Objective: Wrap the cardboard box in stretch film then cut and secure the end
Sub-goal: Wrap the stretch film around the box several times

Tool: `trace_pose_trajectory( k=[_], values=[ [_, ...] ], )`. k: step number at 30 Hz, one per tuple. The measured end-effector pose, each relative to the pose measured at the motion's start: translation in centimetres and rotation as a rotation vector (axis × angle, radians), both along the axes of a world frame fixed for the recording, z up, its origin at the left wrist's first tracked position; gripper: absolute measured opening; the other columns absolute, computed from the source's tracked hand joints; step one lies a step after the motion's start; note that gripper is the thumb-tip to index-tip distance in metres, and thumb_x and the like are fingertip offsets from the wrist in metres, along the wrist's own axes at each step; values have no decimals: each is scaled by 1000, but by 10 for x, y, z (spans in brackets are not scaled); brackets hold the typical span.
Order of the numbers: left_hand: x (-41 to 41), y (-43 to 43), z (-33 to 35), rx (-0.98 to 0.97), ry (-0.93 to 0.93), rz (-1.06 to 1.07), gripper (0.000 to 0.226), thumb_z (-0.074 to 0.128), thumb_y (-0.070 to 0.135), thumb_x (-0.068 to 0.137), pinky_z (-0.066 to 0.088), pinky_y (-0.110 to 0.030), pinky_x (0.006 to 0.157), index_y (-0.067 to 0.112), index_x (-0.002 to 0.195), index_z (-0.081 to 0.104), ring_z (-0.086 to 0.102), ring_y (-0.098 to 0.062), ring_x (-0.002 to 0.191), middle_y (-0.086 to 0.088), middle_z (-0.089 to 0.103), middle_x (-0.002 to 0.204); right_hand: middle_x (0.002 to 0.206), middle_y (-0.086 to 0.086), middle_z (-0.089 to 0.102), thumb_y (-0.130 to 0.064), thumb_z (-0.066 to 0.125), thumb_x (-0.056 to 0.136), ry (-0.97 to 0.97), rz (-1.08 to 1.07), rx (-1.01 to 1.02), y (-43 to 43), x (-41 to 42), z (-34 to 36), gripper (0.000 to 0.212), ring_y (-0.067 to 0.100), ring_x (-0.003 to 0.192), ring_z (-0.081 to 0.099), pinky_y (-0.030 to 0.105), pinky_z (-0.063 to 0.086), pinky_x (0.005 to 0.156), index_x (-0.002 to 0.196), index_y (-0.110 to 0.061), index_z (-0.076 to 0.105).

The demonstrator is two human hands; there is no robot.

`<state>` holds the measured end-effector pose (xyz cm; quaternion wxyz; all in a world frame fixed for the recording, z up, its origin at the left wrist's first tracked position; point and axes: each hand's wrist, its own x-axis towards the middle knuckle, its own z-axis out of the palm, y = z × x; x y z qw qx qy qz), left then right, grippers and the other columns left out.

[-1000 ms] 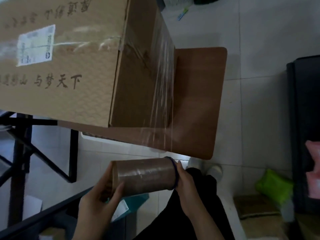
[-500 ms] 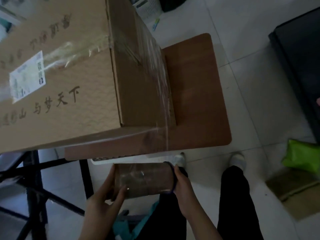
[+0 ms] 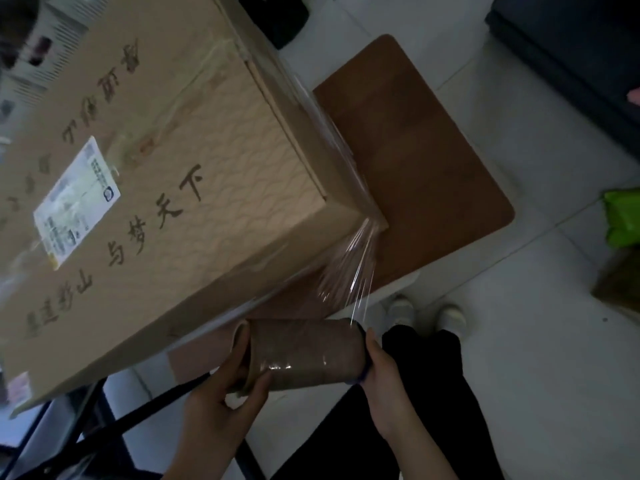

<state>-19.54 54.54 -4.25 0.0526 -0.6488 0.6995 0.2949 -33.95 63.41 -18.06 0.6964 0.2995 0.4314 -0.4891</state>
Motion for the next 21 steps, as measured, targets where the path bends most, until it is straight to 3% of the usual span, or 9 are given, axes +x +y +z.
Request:
trace_pose_trajectory(
  k=[2,5,6,9,10,13,17,21],
  values=[
    [8,1,1,-4,36,-45,83,79,11,69,42,1,75,41,134,36,62,9,82,13,72,87,116,11,71,-38,41,98,29,-67,23,2,9,3,43,24,106,66,39,48,93,122,-10,64],
    [19,-4,1,16,75,-113,81,79,9,69,40,3,71,36,134,39,57,20,76,22,70,76,112,14,69,-35,43,99,83,-129,80,2,22,5,35,28,95,63,32,49,65,116,-16,66],
    [23,-9,0,31,93,-124,80,78,11,70,40,4,70,36,134,38,57,21,78,27,69,75,111,14,69,-34,43,99,115,-153,80,1,27,6,35,27,93,63,30,49,63,117,-16,66],
    [38,-28,-8,83,159,-166,73,73,16,75,41,3,69,35,134,35,58,20,82,32,67,78,120,11,69,-29,36,101,229,-263,15,3,50,7,39,23,108,64,34,51,88,127,-12,60],
    [44,-32,-11,88,181,-190,71,73,15,76,42,2,69,34,134,37,59,18,83,29,67,81,117,8,71,-28,35,101,259,-296,-7,3,58,9,39,19,108,66,32,53,90,126,-14,61],
    [63,-42,-13,44,219,-285,66,74,14,75,48,-6,67,27,133,44,63,9,78,16,69,79,111,4,74,-35,43,95,294,-417,-50,-2,85,7,38,13,101,70,23,56,76,118,-16,67],
    [84,-53,-10,57,230,-336,67,67,48,72,54,-26,78,40,133,39,66,0,82,10,73,83,120,5,70,-32,37,102,319,-466,-81,-3,120,6,38,17,111,66,30,50,86,124,-18,64],
    [104,-52,-8,10,280,-394,62,64,53,72,51,-22,82,53,127,36,63,4,91,18,69,98,127,8,66,-34,38,101,310,-517,-106,2,154,0,38,21,118,62,38,46,95,131,-19,59]
  ],
)
